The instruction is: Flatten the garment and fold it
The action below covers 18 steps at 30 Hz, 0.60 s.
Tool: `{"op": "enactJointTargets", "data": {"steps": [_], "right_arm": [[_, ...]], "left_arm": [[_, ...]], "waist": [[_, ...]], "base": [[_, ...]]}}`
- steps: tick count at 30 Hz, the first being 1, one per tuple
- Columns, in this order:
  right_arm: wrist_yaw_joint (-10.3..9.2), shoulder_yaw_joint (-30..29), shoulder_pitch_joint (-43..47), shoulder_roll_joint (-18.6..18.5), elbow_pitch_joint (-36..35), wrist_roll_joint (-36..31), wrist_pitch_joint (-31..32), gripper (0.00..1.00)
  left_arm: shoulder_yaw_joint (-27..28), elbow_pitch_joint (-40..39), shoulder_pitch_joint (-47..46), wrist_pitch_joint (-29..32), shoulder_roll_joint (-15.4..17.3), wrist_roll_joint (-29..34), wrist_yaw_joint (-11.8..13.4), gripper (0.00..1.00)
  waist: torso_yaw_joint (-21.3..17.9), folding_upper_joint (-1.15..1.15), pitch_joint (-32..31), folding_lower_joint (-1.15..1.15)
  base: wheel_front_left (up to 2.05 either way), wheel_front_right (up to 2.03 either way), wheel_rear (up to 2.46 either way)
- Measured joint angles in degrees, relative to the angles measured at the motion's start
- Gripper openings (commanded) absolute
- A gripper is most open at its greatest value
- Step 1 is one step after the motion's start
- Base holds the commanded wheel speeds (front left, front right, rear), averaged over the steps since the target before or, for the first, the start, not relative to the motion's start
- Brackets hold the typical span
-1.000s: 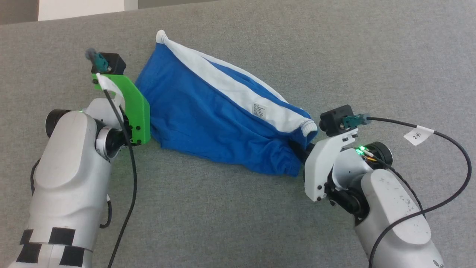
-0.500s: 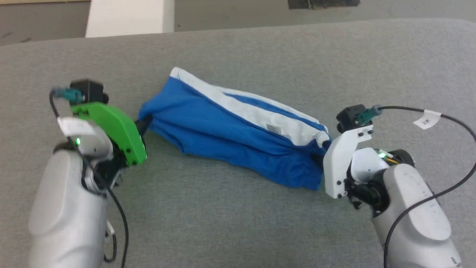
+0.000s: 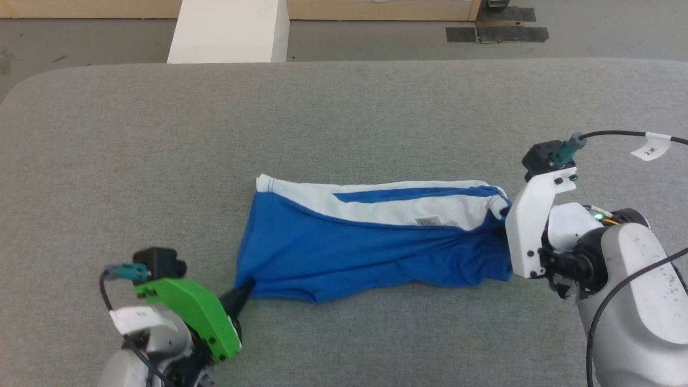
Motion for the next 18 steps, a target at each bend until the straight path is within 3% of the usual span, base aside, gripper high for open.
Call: {"op": "enactJointTargets", "data": {"steps": [2, 3, 4, 13, 18], "right_arm": [[0.00, -0.51, 0.08, 0.05, -0.02, -1.18, 0.35, 0.00], [0.00, -0.88, 0.13, 0.23, -0.03, -1.62, 0.35, 0.01], [0.00, -1.00, 0.23, 0.37, -0.10, -2.16, 0.33, 1.00], [-0.02, -2.10, 1.46, 0.62, -1.71, -1.91, -6.19, 1.00], [-0.02, -6.21, 5.28, 2.38, -6.94, -3.19, -14.30, 1.00]], "left_arm": [[-0.63, -0.45, 1.44, 0.67, -0.24, -0.02, 0.19, 0.00], [-0.76, -0.53, 1.73, 0.69, -0.33, 0.07, 0.48, 0.31], [-0.93, -0.59, 1.91, 0.68, -0.31, 0.31, 0.71, 1.00], [0.69, -2.01, 1.75, -1.30, 0.82, 1.69, 2.27, 1.00], [4.27, -4.94, -0.35, -14.66, 4.89, 9.66, 2.90, 1.00]], "waist": [[0.30, 0.00, -0.04, 0.00], [0.41, 0.00, -0.07, 0.00], [0.50, 0.00, -0.14, 0.00], [-0.15, 0.00, -1.80, 0.00], [-1.02, 0.00, -3.04, 0.00]], "base": [[0.00, 0.00, 0.00], [0.00, 0.00, 0.00], [0.00, 0.00, 0.00], [0.00, 0.00, 0.00], [0.00, 0.00, 0.00]]}}
